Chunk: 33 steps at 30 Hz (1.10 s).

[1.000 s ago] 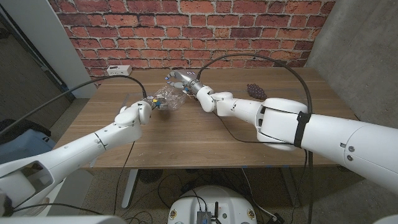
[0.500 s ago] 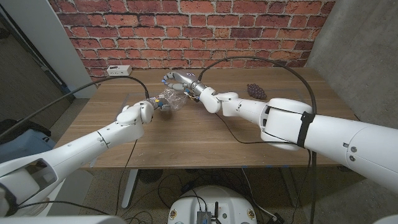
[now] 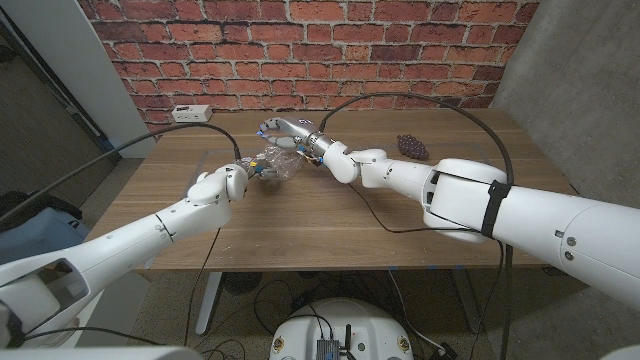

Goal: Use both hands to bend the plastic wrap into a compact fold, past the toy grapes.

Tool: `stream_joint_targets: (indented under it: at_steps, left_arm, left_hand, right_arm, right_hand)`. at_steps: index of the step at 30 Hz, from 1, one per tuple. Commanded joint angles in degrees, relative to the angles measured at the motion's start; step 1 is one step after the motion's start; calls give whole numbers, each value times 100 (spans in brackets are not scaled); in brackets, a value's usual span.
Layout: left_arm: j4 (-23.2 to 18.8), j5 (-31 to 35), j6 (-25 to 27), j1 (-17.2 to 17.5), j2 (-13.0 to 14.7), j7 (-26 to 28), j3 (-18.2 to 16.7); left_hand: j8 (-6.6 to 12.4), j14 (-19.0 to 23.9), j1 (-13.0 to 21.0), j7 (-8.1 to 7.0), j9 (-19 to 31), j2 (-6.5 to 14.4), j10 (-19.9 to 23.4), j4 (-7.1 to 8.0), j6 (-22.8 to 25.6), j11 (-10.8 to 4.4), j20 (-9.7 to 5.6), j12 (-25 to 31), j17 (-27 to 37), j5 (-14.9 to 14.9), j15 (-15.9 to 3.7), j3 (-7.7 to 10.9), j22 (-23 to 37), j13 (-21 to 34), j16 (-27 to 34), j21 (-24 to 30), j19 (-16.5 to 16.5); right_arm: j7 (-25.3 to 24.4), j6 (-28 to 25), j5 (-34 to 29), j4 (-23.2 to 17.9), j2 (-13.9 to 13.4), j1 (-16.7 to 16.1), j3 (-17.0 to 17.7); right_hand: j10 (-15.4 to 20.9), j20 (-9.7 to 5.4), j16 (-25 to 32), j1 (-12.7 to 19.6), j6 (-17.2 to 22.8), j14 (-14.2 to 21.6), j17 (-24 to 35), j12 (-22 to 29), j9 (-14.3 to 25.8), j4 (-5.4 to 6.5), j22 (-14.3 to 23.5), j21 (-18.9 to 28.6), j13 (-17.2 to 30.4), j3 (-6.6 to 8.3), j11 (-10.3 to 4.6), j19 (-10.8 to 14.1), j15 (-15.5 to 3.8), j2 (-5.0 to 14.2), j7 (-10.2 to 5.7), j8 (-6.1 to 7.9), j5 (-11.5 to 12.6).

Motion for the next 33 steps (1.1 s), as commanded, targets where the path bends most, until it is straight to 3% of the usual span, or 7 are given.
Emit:
stream_joint_targets:
  at_steps: [1, 9, 11, 16, 23, 29, 33]
  left_arm:
    - [-504, 185, 106, 582, 106, 1014, -385]
    - [-875, 312, 102, 963, 182, 1577, -651]
    - [-939, 362, 120, 1034, 192, 1662, -684]
    - [-1014, 509, 303, 995, 201, 1437, -617]
    - [-1143, 493, 356, 1138, 213, 1495, -739]
    - [-1359, 395, 233, 1629, 253, 2167, -1080]
    - [-1470, 55, -280, 2208, 256, 3042, -1589]
  left_hand:
    - [-17, -107, -29, -80, 1, -43, -91, -20, -52, -25, 129, -39, 27, 0, 96, -41, 13, 24, -33, -48, -63]
    - [-2, -81, -63, -160, 1, -112, -16, -74, -50, -26, 181, -1, 28, -12, 128, -88, 13, 29, 6, -60, -39]
    - [109, 162, -84, -77, 16, -135, 311, -170, 272, 28, 145, 128, 37, -8, -29, -113, 22, 48, 93, -53, 75]
    - [257, 301, -9, 132, 44, -64, 591, -288, 786, 34, 152, 238, 40, 18, -102, -65, 31, 99, 104, -63, 135]
    - [204, 441, 15, 126, 52, -38, 711, -336, 758, 74, 170, 284, 44, 24, -63, -51, 36, 128, 134, -29, 265]
    - [329, 1407, -142, 363, 79, 162, 1562, -257, 1325, 106, -118, 624, 215, 36, -206, -100, 93, 276, 504, 203, 851]
    - [716, 2164, 165, 593, 209, 431, 2334, -404, 2251, 142, -229, 1077, 516, 69, -246, -60, 163, 522, 954, 442, 1278]
  right_arm:
    - [-148, 21, -256, -301, -159, -119, 179]
    - [-135, -43, -299, -475, -219, -220, 353]
    - [-108, -72, -299, -554, -254, -250, 402]
    - [-80, -101, -341, -693, -320, -305, 483]
    - [-43, -57, -377, -754, -345, -353, 572]
    - [-2, -7, -416, -693, -297, -358, 572]
    - [212, -91, -344, -608, -200, -326, 599]
  right_hand:
    - [25, 32, -11, -33, 70, 23, 3, -22, 8, -1, 18, -7, 16, 61, -27, 19, -908, -9, -10, -10, -20]
    - [27, 53, 0, -79, 76, 25, 14, -28, 8, 25, 18, -7, 8, 97, -24, 14, -874, -31, -14, -23, -67]
    - [6, 65, 1, -114, 65, 23, 16, -39, 8, 49, 18, -7, 5, 101, -21, 13, -866, -39, -9, -34, -88]
    - [14, 84, 4, -156, 59, 18, 21, -39, 8, 68, 18, -7, 1, 110, -13, 8, -876, -54, -17, -46, -119]
    - [19, 83, 6, -176, 73, 5, 28, -40, 9, 71, 18, -9, -3, 125, -4, 1, -878, -56, -11, -47, -142]
    - [58, 35, 15, -200, 106, 22, 29, -28, 9, 81, 18, -3, -9, 161, 5, 14, -876, -42, 10, -44, -168]
    - [16, 9, -20, -257, 50, -55, 24, -49, 10, 111, 18, -11, -15, 193, 28, -11, -845, -48, 13, -80, -207]
